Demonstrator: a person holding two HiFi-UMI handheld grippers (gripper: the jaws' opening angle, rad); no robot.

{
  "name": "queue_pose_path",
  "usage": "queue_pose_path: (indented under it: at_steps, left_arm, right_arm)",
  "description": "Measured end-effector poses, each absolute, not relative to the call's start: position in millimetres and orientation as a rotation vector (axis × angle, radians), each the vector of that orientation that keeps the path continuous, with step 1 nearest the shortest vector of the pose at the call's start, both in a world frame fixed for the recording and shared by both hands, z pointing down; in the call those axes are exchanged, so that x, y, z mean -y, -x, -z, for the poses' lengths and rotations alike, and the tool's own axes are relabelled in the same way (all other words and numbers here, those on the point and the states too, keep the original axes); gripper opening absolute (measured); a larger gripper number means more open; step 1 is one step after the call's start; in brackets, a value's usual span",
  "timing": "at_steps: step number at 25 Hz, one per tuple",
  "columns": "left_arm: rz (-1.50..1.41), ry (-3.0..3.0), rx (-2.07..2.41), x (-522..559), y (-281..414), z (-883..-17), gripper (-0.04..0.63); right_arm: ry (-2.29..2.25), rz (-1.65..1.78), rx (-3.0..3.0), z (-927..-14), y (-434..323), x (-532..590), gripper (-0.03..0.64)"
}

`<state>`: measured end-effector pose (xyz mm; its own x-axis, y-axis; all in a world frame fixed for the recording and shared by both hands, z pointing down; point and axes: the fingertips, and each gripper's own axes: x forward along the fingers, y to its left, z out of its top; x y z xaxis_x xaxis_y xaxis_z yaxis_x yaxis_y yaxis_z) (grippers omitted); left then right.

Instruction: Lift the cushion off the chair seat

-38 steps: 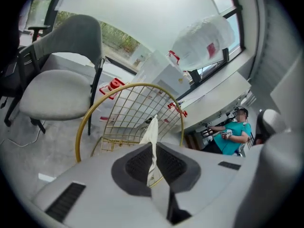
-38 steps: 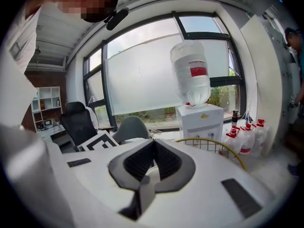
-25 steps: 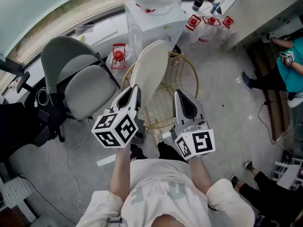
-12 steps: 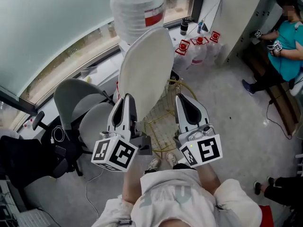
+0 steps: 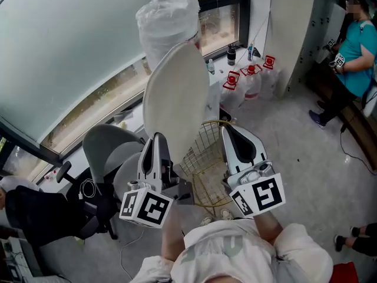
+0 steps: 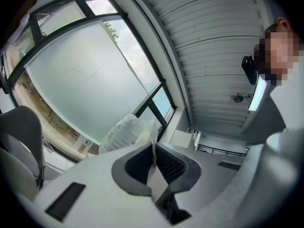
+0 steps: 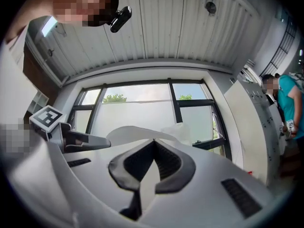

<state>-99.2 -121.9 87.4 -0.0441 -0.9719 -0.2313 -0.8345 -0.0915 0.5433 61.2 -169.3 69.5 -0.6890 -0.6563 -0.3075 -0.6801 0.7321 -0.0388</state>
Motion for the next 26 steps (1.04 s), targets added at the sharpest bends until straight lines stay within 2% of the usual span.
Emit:
queue_pose_path:
  at_steps: [13, 26]
  left_arm:
    - [0.934, -1.988, 1.921, 108.9, 80.3, -65.9, 0.031]
    - [0.871, -2.009, 2.011, 102.0, 80.3, -58.5, 0.031]
  right_arm:
    - [1.022, -0.153, -2.672, -69.3, -69.3, 168.3, 0.014]
    - [0.993, -0.146, -2.675, -70.1, -67.2, 169.4, 0.014]
